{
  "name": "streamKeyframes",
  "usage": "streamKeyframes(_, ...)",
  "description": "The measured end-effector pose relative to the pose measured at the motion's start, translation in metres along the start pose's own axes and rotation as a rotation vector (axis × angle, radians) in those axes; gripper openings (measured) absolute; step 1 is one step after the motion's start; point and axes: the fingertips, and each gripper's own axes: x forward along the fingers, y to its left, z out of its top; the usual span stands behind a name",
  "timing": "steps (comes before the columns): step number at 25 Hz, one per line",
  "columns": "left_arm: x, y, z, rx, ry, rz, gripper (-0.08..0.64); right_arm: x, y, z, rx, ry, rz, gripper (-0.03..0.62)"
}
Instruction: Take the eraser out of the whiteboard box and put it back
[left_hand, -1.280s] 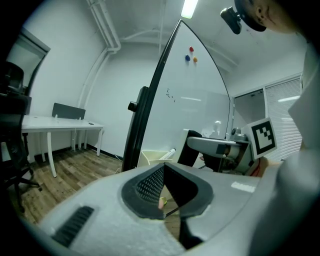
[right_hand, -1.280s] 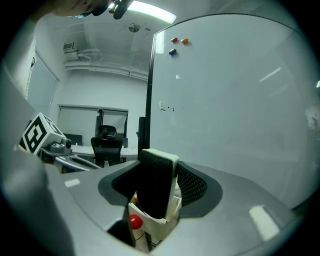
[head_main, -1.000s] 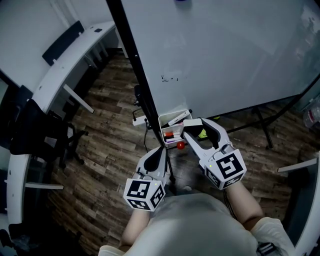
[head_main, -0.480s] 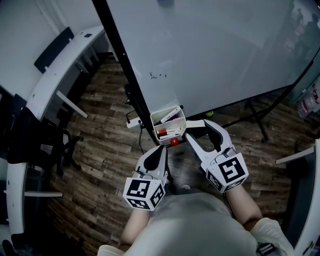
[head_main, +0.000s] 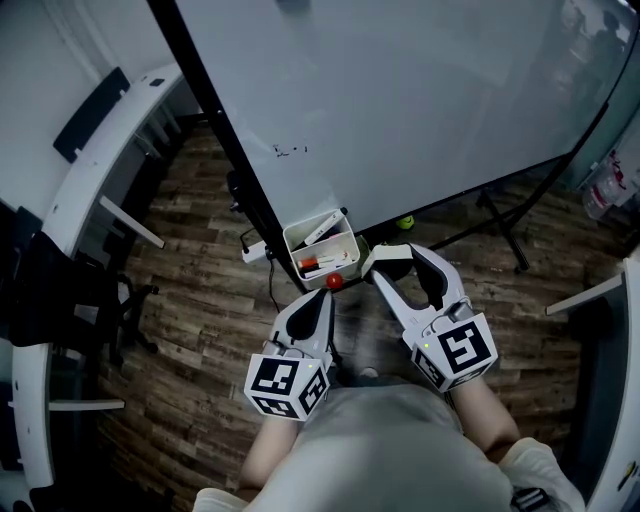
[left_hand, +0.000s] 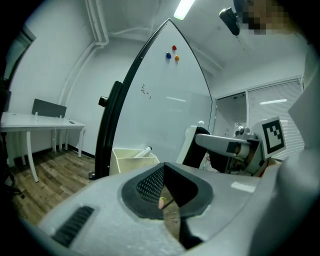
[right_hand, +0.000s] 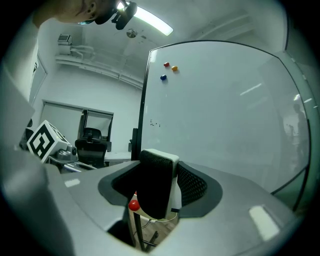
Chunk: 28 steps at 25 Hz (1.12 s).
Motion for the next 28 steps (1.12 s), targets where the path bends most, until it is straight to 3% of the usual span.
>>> streamKeyframes(13, 0.005, -0.009, -0.003, -0.019, 0.005, -0.038, 0.000, -0.011, -0.006, -0.003, 0.018, -0.004, -0.028, 0.233)
streamKeyframes(28, -0.002, 0.000, 0.000, -0.015, -0.004, 0.026, 0.002, 0.002, 0.002, 0.001, 0.011, -0.003, 0.037, 0.233)
